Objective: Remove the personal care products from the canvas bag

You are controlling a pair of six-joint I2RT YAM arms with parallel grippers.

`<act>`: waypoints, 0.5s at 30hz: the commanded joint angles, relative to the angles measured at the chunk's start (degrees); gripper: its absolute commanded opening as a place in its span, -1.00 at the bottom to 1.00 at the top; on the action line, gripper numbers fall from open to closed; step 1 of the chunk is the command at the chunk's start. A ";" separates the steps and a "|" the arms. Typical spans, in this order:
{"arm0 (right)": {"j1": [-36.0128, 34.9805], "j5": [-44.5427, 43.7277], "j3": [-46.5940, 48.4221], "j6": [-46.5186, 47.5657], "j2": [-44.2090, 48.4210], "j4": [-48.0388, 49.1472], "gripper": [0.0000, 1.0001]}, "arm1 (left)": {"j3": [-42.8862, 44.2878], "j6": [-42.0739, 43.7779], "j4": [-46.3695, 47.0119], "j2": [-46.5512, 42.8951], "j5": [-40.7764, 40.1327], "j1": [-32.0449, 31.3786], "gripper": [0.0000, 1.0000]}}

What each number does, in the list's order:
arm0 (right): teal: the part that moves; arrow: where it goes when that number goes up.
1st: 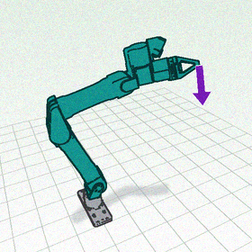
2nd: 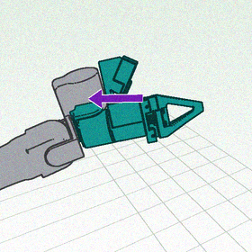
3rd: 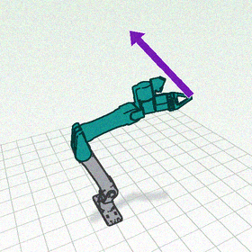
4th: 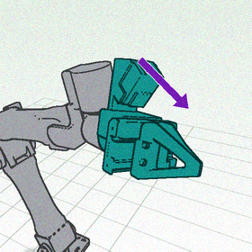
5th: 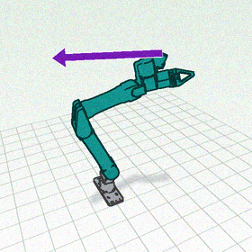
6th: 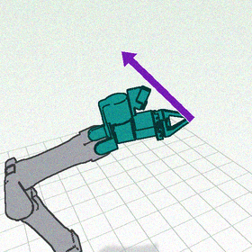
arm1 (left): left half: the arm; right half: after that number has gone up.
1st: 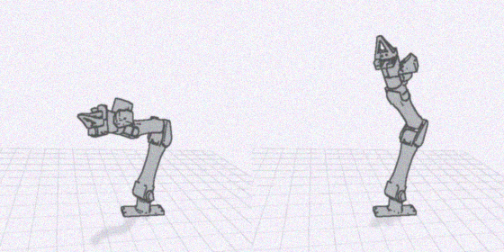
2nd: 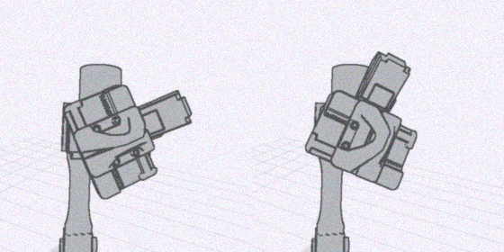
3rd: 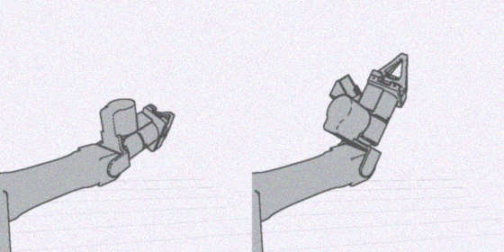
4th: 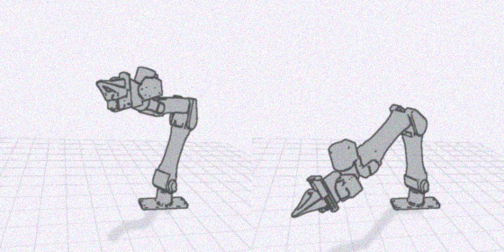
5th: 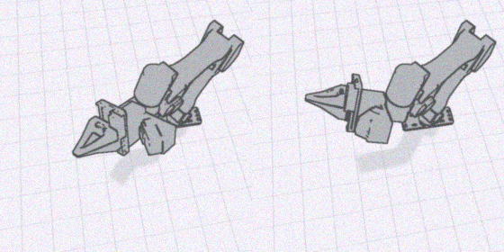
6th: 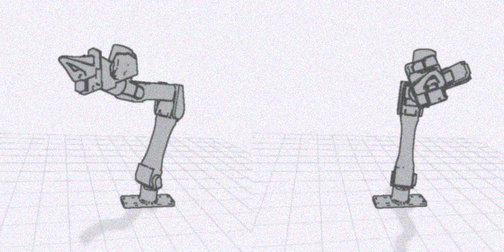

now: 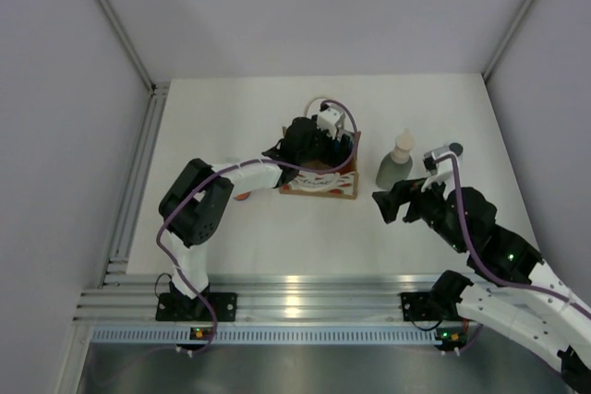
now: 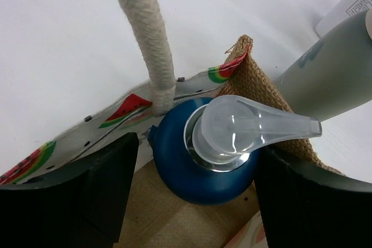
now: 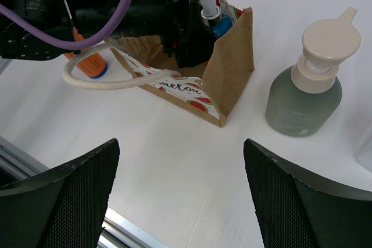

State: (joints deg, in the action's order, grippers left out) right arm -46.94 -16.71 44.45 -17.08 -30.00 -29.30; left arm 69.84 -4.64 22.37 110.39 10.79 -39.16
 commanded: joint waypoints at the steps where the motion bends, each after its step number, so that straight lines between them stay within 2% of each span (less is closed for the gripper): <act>1: 0.62 1.77 3.01 0.21 1.34 -0.23 0.68 | -0.41 -0.10 5.14 0.62 -1.03 -0.04 0.56; 4: 0.62 2.29 3.01 0.38 1.96 -0.23 0.69 | -1.20 0.07 6.36 0.53 -1.29 -0.04 0.38; 7: 0.62 2.47 2.75 0.47 2.23 -0.23 0.69 | -1.64 -0.36 7.51 0.53 -0.94 -0.04 0.09; 8: 0.62 2.65 2.58 0.47 2.49 -0.15 0.69 | -1.73 -0.45 7.95 0.62 -0.94 -0.13 0.07; 9: 0.62 2.73 2.49 0.47 2.58 -0.23 0.69 | -1.82 -0.71 8.13 0.53 -0.68 -0.13 -0.04; 10: 0.62 2.91 2.40 0.56 2.75 -0.15 0.68 | -1.90 -0.80 8.74 0.36 -0.50 -0.13 -0.33; 13: 0.62 2.91 2.14 0.82 3.02 -0.23 0.69 | -1.99 -0.63 8.92 -0.08 -0.94 -0.57 -0.48; 15: 0.62 2.82 2.14 1.26 3.02 -0.14 0.69 | -2.08 0.16 8.74 -0.96 -2.25 -0.92 -0.73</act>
State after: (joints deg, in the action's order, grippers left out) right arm -46.94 -14.63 44.75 -16.91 -27.70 -29.39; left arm 68.25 -4.64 26.46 110.89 9.52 -39.46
